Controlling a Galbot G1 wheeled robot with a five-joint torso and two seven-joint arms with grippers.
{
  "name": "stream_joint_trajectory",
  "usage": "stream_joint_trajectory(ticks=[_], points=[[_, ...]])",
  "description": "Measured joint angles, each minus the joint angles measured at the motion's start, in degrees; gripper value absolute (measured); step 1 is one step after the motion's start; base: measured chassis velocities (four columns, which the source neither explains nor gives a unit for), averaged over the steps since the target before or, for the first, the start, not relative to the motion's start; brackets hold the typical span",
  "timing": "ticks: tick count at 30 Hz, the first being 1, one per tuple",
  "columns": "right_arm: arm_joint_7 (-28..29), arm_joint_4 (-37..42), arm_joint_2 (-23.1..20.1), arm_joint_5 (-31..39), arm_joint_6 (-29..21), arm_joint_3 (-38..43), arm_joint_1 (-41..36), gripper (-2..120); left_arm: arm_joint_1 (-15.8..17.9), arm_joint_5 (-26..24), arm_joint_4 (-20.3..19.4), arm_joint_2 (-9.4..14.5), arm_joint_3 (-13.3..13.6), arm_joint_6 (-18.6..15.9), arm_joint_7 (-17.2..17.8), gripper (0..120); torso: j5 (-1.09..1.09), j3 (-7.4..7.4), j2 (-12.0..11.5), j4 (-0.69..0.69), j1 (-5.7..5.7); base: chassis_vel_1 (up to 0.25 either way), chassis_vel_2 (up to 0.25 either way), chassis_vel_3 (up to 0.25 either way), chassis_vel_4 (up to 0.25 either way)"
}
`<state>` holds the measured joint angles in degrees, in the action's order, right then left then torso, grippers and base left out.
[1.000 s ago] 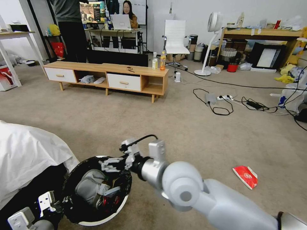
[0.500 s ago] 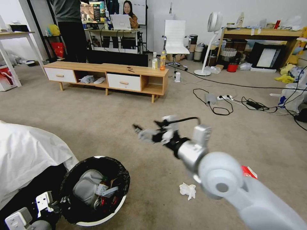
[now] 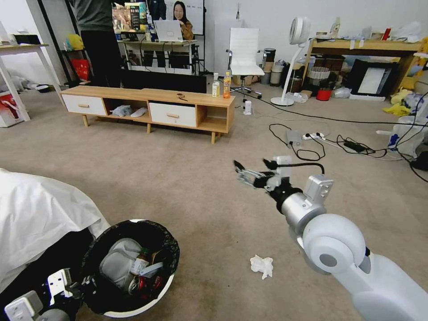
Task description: Pick up the trash bin and place the garbage on the floor into it.
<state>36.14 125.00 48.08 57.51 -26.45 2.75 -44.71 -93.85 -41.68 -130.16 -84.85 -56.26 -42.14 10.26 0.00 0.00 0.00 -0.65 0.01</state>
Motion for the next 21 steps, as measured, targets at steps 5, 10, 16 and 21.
stream_joint_trajectory(ticks=[5,10,16,21], points=[[1.69,-2.14,-2.15,-2.46,-2.35,-0.60,-2.08,100,-0.35,0.04,-0.19,0.02,-0.28,0.01,-0.04,1,0.00,0.00,0.00,0.03,0.00,0.000,0.000,0.000,0.000],[4.45,-3.17,-3.76,-0.89,-4.41,-1.80,-4.56,100,-0.45,0.05,-0.32,0.07,-0.34,0.01,-0.09,1,-0.01,0.00,0.00,0.01,0.00,0.000,0.000,0.000,0.000],[6.09,-5.37,-4.94,1.53,-5.46,-2.41,-8.21,100,-0.60,-0.14,-0.48,0.41,-0.39,0.01,-0.16,1,0.00,0.00,0.00,0.01,0.00,0.000,0.000,0.000,0.000],[7.44,-6.76,-5.76,3.11,-6.04,-2.48,-12.12,100,-0.60,-0.25,-0.40,0.60,-0.24,0.01,-0.18,1,0.00,0.00,0.00,0.01,0.00,0.000,0.000,0.000,0.000]])
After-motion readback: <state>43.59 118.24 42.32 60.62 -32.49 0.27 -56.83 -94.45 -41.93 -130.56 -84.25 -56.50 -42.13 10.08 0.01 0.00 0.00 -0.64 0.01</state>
